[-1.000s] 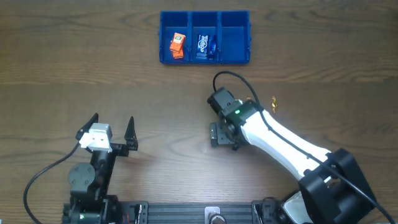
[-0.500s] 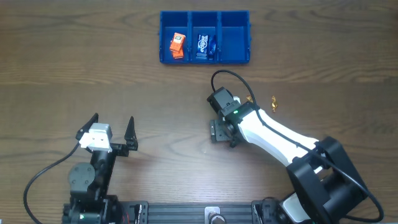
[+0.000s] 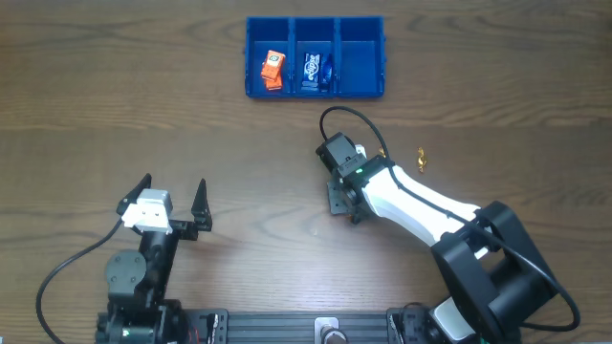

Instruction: Sort Candies Into Trays

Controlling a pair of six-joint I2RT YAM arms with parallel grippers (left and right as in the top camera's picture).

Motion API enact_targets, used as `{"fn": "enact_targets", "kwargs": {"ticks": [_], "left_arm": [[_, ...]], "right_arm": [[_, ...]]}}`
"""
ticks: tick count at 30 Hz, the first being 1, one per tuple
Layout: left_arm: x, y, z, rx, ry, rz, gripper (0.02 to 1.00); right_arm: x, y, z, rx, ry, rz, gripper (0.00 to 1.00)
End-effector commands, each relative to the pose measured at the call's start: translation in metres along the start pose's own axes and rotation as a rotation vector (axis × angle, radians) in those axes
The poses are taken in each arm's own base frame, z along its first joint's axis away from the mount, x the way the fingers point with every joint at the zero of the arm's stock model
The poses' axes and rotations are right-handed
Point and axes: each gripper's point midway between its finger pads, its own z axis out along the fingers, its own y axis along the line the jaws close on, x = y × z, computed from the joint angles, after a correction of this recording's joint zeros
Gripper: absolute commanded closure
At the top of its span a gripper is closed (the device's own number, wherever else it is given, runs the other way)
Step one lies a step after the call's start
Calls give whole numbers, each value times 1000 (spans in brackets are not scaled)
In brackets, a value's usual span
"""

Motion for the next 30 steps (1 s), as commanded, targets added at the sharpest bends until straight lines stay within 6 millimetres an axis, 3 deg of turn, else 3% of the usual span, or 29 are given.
{"fn": "enact_targets", "kwargs": {"ticks": [1,4,11,19,22,26,28,30], "left_arm": [[16,-1,1,13,47,-3,20],[16,-1,1,13,47,-3,20],[16,-1,1,13,47,-3,20],[16,-1,1,13,47,-3,20],[16,-1,1,13,47,-3,20],[16,-1,1,13,47,-3,20],[16,-1,1,13,47,-3,20],[16,-1,1,13,47,-3,20]], "right_arm": [[7,-5,7,23,31,-8,689],[10,-7,7,31,46,-9,739],[16,-8,6,31,72,-9,748],[7,-2,-2,5,40,13,947],[-15,6,-30,-32,-36,21,965],[-68,3,-106,-35,-229,60,963],[-102,-10,-150,14,-342,99,965],[-138,-22,-178,58,-410,127,965]]}}
